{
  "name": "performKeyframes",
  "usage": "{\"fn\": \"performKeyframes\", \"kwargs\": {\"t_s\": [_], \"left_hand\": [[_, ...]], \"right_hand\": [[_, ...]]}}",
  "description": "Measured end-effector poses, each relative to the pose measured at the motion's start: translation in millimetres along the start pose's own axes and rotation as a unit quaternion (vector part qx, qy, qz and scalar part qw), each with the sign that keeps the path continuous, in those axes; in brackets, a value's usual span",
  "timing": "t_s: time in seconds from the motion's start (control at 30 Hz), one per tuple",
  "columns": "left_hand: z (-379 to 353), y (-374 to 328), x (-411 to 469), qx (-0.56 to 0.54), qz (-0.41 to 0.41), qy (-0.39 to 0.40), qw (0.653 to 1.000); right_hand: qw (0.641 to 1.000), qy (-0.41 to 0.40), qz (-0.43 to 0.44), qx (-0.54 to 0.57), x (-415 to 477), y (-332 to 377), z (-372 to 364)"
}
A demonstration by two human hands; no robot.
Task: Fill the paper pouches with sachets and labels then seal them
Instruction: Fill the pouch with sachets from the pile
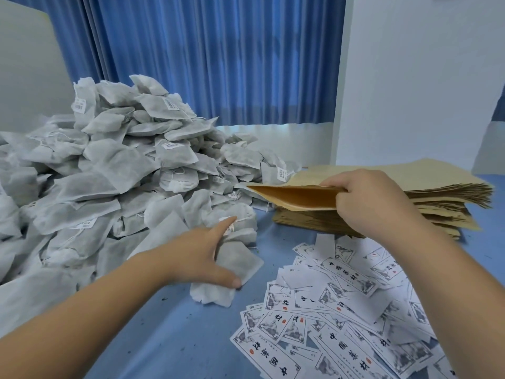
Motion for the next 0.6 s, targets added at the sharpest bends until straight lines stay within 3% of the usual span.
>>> {"fn": "performKeyframes", "kwargs": {"t_s": [0.23,0.33,0.47,0.53,0.6], "left_hand": [[7,-1,5,-0.044,0.015,-0.091,0.995],[29,-8,-9,-0.11,-0.044,-0.204,0.972],[71,-23,-31,-0.16,-0.057,-0.353,0.92],[85,-42,-36,-0.182,-0.096,-0.374,0.905],[91,-62,-34,-0.208,-0.124,-0.347,0.906]], "right_hand": [[1.0,-0.004,-0.001,0.01,-1,1,3],[1.0,-0.001,-0.002,0.015,-1,2,3],[1.0,0.005,-0.01,0.01,-1,2,3],[1.0,0.006,-0.013,0.008,-2,2,2],[1.0,0.015,-0.014,0.002,-3,4,0]]}}
Point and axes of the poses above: each hand's wrist, its own x-axis towards the middle knuckle, its own z-axis out of the back of the hand, y = z × x, the point moved 5 cm from there along x, towards the middle knuckle, and after that the axes turned 14 degrees about x, right-handed, at the moved point
